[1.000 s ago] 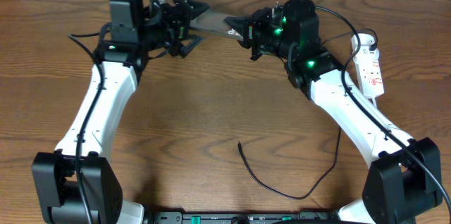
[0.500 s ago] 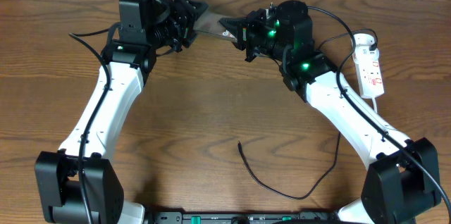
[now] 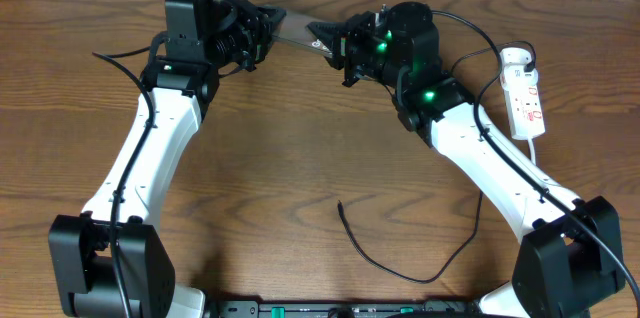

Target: Plug charger to phone and switch on socket

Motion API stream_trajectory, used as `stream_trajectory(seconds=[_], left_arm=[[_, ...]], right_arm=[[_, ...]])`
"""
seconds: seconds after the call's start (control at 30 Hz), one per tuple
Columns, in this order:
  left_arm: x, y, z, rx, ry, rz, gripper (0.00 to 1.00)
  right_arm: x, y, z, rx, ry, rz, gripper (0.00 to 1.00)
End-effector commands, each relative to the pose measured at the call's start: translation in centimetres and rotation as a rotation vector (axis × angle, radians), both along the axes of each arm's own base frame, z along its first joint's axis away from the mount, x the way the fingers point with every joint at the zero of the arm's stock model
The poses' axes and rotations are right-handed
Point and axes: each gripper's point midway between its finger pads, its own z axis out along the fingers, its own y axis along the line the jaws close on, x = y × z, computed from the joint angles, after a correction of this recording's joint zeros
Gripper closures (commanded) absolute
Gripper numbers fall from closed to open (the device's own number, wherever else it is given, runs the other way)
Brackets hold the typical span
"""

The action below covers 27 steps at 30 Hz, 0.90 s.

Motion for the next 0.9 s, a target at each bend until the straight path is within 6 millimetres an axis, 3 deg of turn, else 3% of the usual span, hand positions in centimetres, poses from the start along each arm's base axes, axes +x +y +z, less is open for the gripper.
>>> stream_trajectory(seconds=[0.0,0.1,0.3,0.43,0.63,0.87], left_arm=[[0.1,-0.24,1.22,-0.011,-0.018,0.021,0.81],[0.1,-0.24,1.22,-0.017,-0.013,0.025,0.79],[0.03,-0.46,1.22,-0.043,0.01,0.034,0.66],[0.03,-0.46,1.19,-0.049,0.016,0.038,0.66],[0.03,-0.47,1.2,-0.064,0.028,0.046,0.86],[0.09,-0.46,1.31,-0.096,0.051,0.064,0.89]], right_arm=[[-1.84,2.4,1.26,-0.023,-0.077,0.09,0.99],[-2.03,2.75,1.23,-0.029,-0.083,0.089,0.99],[-2.25,3.15,1.25,-0.032,-0.087,0.089,0.99],[-2.32,3.19,1.25,-0.032,-0.087,0.094,0.99],[-2.55,3.35,1.27,-0.028,-0.085,0.109,0.99],[-2.49,3.36,1.45,-0.017,-0.082,0.105,0.99]])
